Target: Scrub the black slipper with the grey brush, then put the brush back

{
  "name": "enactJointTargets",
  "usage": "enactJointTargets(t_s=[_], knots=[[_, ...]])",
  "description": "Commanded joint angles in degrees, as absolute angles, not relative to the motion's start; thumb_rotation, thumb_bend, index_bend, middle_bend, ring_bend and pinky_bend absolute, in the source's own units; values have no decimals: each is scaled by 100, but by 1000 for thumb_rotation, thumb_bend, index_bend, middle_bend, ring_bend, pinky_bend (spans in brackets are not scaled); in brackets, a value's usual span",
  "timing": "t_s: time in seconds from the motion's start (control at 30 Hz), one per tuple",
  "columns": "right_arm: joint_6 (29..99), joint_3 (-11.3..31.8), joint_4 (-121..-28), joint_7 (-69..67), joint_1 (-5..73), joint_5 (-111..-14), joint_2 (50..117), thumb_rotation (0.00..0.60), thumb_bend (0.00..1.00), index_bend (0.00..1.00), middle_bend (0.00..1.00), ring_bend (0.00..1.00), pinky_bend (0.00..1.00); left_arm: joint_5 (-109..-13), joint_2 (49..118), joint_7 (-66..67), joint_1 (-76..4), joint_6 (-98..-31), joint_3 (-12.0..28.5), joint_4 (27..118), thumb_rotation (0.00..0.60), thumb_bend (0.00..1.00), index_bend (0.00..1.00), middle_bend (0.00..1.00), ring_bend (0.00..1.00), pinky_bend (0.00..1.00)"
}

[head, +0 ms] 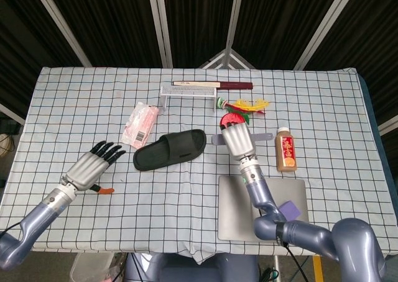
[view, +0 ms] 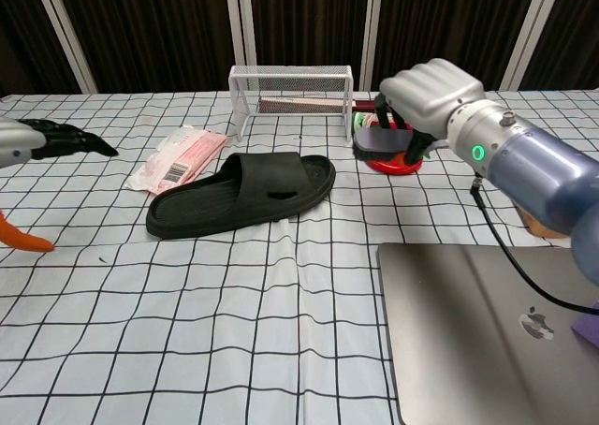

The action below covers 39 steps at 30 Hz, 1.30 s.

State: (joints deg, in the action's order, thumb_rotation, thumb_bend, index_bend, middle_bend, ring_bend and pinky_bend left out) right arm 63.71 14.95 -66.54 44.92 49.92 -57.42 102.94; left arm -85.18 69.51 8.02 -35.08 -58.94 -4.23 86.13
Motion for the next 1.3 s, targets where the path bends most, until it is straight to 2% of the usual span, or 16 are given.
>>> enactJointTargets(t_s=[0.03, 0.27, 0.47, 0.53, 0.63, 0.7, 0.77, 0.8, 0.9, 1.23, 1.3], knots=[[6249, 1366, -6405, 4462, 4820, -5589, 10236, 600, 496, 881, 742, 610, 713, -8657, 6667, 660, -3241, -6263, -529, 8765, 405, 163, 0, 33, 0, 7], [6059, 1160, -5893, 4306, 4573, -5483, 10299, 600, 497, 881, 742, 610, 714, -8756, 6386, 363, -2942, -6726, -542, 8762, 406, 162, 0, 34, 0, 7], [5939, 1028, -5645, 4244, 4447, -5466, 10411, 600, 497, 881, 742, 610, 714, -8744, 6388, 244, -2892, -6682, -545, 8653, 408, 151, 0, 33, 0, 7], [5908, 1014, -5606, 4216, 4430, -5474, 10440, 600, 497, 838, 736, 606, 713, -8757, 6413, 218, -2895, -6650, -543, 8623, 405, 150, 0, 33, 0, 7], [5898, 1011, -5627, 4133, 4408, -5536, 10442, 600, 496, 527, 585, 560, 697, -8776, 6455, 171, -2893, -6620, -526, 8576, 405, 154, 0, 33, 0, 7], [5903, 1006, -5712, 4113, 4386, -5570, 10404, 600, 497, 243, 423, 460, 636, -8779, 6468, 150, -2884, -6606, -516, 8562, 408, 158, 0, 33, 0, 7], [5935, 1018, -5866, 4131, 4357, -5570, 10346, 600, 497, 59, 281, 355, 572, -8795, 6471, 127, -2871, -6600, -517, 8565, 408, 159, 0, 33, 0, 7], [5946, 1014, -5974, 4161, 4341, -5570, 10299, 600, 497, 8, 200, 295, 538, -8808, 6469, 117, -2858, -6608, -520, 8569, 407, 158, 0, 33, 0, 7], [6019, 1009, -6391, 4319, 4286, -5540, 10114, 600, 497, 0, 73, 190, 477, -8856, 6454, 82, -2804, -6676, -528, 8584, 406, 157, 0, 33, 0, 7], [6674, 749, -8286, 4815, 3962, -5880, 9216, 600, 498, 0, 0, 123, 464, -9071, 6376, -11, -2503, -7068, -625, 8726, 411, 134, 0, 32, 0, 7], [6870, 674, -8700, 4933, 3866, -5981, 8988, 600, 494, 0, 0, 86, 427, -9105, 6359, -43, -2392, -7231, -641, 8774, 415, 119, 0, 32, 0, 7]])
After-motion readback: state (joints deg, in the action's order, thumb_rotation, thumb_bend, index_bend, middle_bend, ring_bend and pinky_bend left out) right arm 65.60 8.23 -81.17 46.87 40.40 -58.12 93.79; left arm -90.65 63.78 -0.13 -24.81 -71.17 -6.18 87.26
